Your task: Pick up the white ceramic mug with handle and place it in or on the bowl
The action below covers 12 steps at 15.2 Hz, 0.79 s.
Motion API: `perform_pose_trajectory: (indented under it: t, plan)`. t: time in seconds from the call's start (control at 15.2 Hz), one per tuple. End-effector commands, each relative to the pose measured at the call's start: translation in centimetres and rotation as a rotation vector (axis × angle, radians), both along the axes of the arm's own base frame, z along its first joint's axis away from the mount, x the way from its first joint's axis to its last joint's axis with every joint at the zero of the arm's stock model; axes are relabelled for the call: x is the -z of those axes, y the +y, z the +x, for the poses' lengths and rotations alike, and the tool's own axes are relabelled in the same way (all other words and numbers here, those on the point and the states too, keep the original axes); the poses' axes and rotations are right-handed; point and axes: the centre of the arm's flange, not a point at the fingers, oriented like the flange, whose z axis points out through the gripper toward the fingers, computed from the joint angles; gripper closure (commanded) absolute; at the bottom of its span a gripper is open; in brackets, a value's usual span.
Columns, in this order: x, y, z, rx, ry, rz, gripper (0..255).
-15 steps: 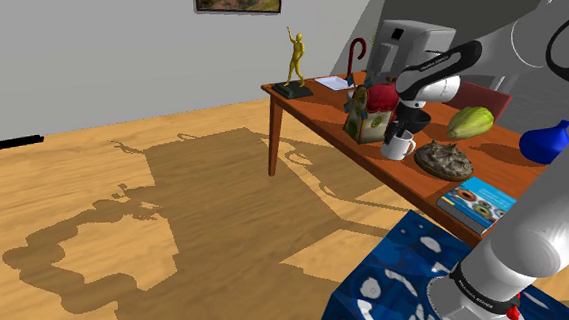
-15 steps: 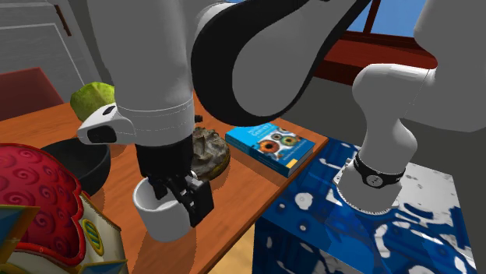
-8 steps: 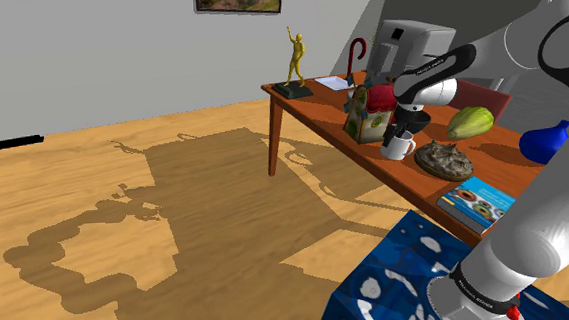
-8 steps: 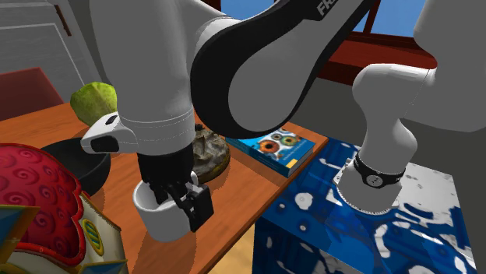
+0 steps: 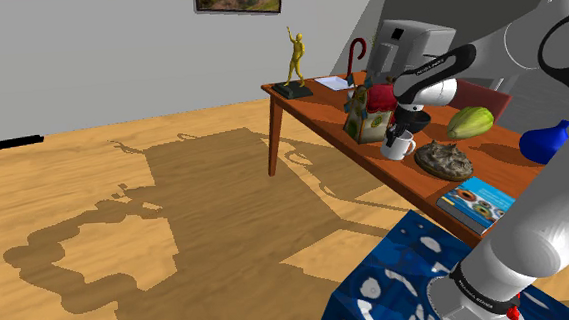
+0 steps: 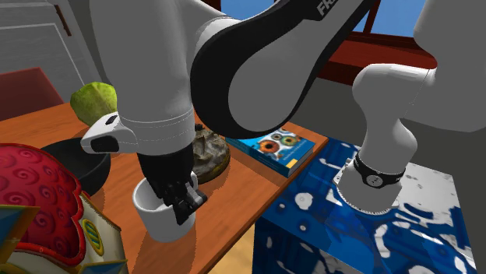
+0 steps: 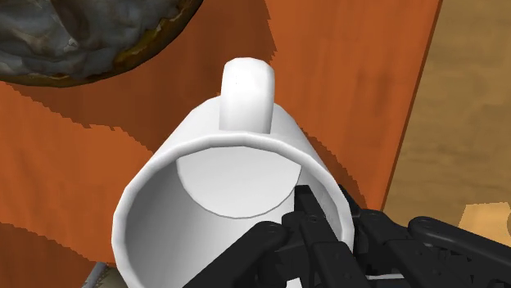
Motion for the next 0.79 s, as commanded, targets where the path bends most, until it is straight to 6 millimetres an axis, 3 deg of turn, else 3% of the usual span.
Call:
perform_pose_trajectory:
  t: [0.0,0.2,0.73]
  plan:
    - [0.0,0.0,0.0,0.000,0.000,0.000,255]
    - [0.0,0.0,0.0,0.000,0.000,0.000,255]
    - [-4.2,0.0,0.0,0.000,0.000,0.000,255]
